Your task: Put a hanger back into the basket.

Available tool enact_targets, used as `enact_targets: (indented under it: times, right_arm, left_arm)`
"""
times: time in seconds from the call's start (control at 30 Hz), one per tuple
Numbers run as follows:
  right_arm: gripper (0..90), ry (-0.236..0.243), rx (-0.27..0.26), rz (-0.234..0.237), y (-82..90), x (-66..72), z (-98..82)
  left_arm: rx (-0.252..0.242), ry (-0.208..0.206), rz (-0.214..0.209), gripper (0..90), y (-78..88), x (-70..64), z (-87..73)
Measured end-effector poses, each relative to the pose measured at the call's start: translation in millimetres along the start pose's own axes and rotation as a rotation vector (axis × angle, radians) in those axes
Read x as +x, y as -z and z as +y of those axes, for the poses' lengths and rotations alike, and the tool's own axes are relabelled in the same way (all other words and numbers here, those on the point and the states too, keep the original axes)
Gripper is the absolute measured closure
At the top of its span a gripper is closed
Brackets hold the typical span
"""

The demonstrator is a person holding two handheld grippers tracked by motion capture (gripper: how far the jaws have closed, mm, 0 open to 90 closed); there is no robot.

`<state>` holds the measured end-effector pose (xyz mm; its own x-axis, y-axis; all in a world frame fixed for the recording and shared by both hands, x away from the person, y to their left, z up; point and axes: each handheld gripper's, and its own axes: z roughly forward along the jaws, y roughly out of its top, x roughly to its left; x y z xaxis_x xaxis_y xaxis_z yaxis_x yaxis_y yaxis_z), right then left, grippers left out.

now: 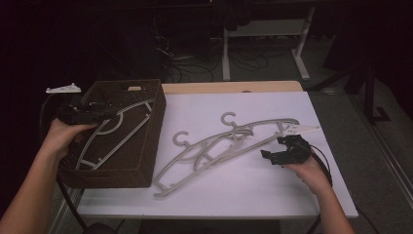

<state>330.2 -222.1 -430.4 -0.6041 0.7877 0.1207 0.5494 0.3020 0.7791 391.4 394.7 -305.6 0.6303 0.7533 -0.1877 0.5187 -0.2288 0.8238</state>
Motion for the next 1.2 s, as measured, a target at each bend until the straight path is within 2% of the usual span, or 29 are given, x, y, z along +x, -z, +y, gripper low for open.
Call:
enact_targets:
  times: [0.1,0.33,0.37,0.4,0.5,0.53,0.7,0.83,0.87,1.0,1.2]
  right_arm:
    - [12.8,0.000,0.000,0.002,-0.2,0.2,-0.1]
    - [12.8,-0.002,0.001,0.006,-0.5,1.3,0.0]
    - [12.8,-0.002,0.001,0.006,-0.5,1.3,0.0]
    - [12.8,0.000,0.001,0.007,-0.6,1.4,-0.1]
    - [12.8,0.006,0.002,0.009,-1.1,1.2,-0.2]
    - [12.8,0.005,0.003,0.010,-1.1,1.4,-0.2]
    - [12.8,0.005,0.001,0.013,-1.0,1.1,-0.3]
    - [12.8,0.002,0.000,0.014,-0.2,1.0,-0.4]
    - [12.8,0.003,0.000,0.013,-0.1,1.0,-0.4]
    - [12.8,0.006,-0.003,0.016,0.2,0.9,-0.6]
    - [12.8,0.003,-0.002,0.019,1.1,0.4,-0.7]
  left_arm:
    - [-0.017,0.008,-0.039,16.0,-8.1,-12.8,5.0]
    - [-0.010,-0.034,-0.114,9.8,-31.9,-50.3,14.6]
    - [-0.010,-0.034,-0.114,9.3,-31.9,-50.3,14.6]
    - [-0.012,-0.047,-0.139,9.3,-39.3,-62.5,16.5]
    - [-0.010,-0.068,-0.172,9.1,-49.3,-77.9,18.8]
    - [-0.007,-0.077,-0.198,9.1,-56.0,-87.2,20.2]
    - [0.003,-0.102,-0.243,9.3,-76.6,-112.7,24.3]
    - [0.003,-0.107,-0.275,9.8,-94.5,-131.7,25.1]
    - [0.008,-0.116,-0.275,10.0,-101.3,-138.7,24.4]
    - [0.034,-0.128,-0.263,14.5,-118.4,-151.6,19.2]
    - [0.090,-0.140,-0.236,29.4,-144.4,-161.0,3.4]
